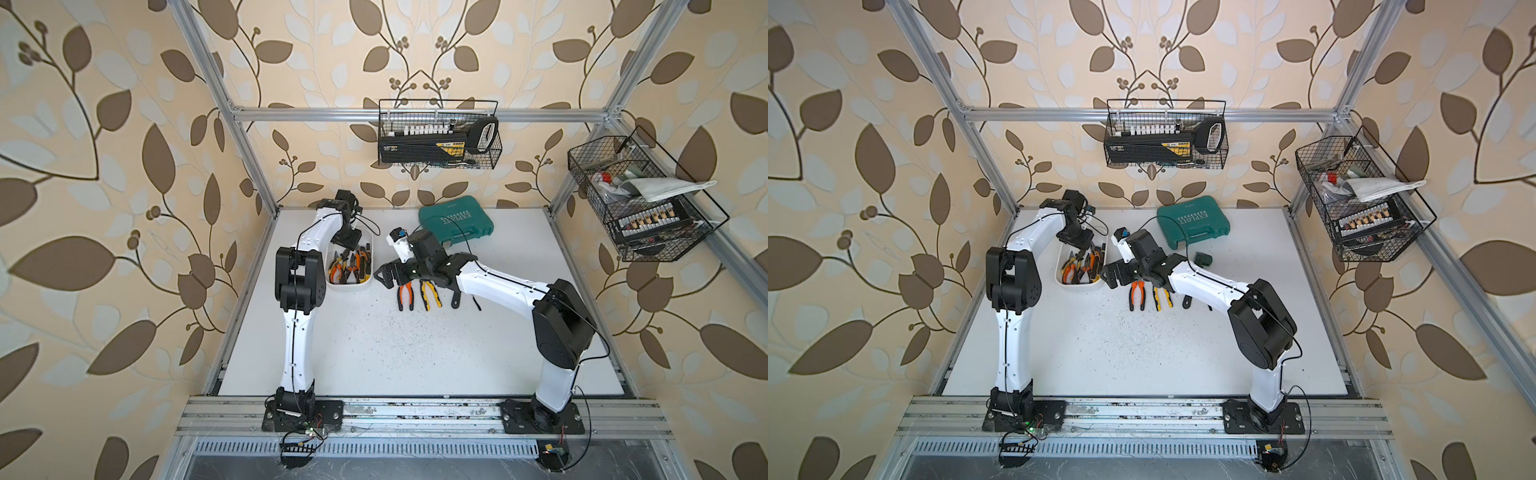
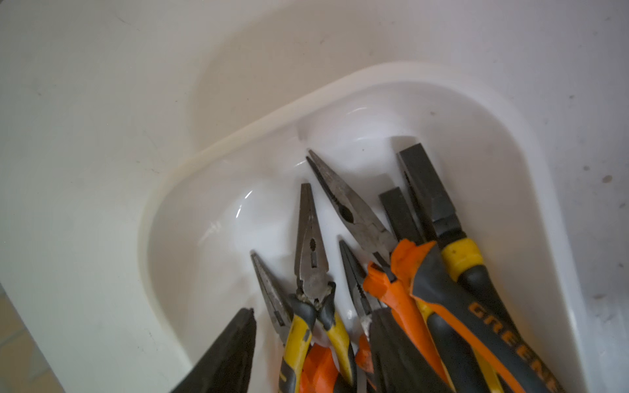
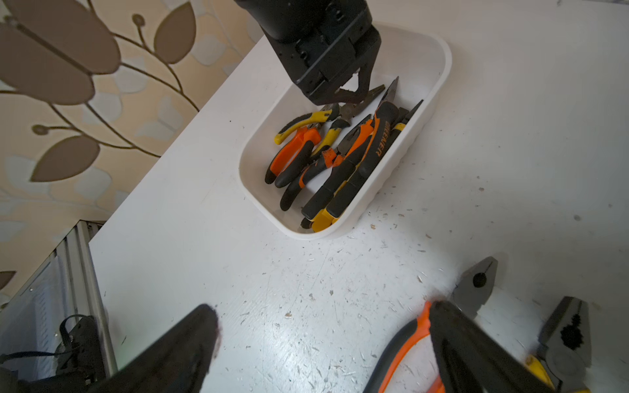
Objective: Take the pliers out of the storage box
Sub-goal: Pick up the pliers from the storage box.
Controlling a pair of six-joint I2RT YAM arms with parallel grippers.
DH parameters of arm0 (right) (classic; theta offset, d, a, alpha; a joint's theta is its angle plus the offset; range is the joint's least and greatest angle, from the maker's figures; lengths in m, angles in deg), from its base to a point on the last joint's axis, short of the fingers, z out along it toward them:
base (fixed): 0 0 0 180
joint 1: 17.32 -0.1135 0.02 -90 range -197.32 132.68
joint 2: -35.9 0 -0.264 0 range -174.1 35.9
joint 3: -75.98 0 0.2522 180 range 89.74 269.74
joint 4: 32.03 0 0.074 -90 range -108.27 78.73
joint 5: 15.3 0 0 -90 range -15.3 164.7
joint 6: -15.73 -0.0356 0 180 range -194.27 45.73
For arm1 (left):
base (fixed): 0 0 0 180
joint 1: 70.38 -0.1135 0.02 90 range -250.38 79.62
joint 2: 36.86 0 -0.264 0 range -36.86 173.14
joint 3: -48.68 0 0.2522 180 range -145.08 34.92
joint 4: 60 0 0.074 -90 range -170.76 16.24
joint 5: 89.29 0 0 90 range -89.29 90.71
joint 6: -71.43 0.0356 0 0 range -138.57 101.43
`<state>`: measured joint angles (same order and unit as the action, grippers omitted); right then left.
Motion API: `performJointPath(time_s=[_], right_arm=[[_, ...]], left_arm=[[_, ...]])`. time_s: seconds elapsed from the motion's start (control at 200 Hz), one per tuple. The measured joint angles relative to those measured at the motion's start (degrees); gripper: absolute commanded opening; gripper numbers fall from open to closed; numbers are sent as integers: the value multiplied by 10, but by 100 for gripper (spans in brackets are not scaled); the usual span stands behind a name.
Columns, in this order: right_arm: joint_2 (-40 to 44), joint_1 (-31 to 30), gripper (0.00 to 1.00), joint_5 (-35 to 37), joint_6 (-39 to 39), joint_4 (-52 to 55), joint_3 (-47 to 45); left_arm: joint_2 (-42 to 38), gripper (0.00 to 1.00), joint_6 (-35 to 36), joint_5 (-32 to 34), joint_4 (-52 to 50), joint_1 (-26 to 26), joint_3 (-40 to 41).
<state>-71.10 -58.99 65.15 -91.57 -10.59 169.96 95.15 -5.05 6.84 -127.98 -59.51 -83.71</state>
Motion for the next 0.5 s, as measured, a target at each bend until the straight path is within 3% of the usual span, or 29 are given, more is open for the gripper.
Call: performJointPath(time_s=[0.5], right_arm=[[0,0,100,27,-9,-18,-3]], left_arm=[[55,46,27,47,18,1,3]])
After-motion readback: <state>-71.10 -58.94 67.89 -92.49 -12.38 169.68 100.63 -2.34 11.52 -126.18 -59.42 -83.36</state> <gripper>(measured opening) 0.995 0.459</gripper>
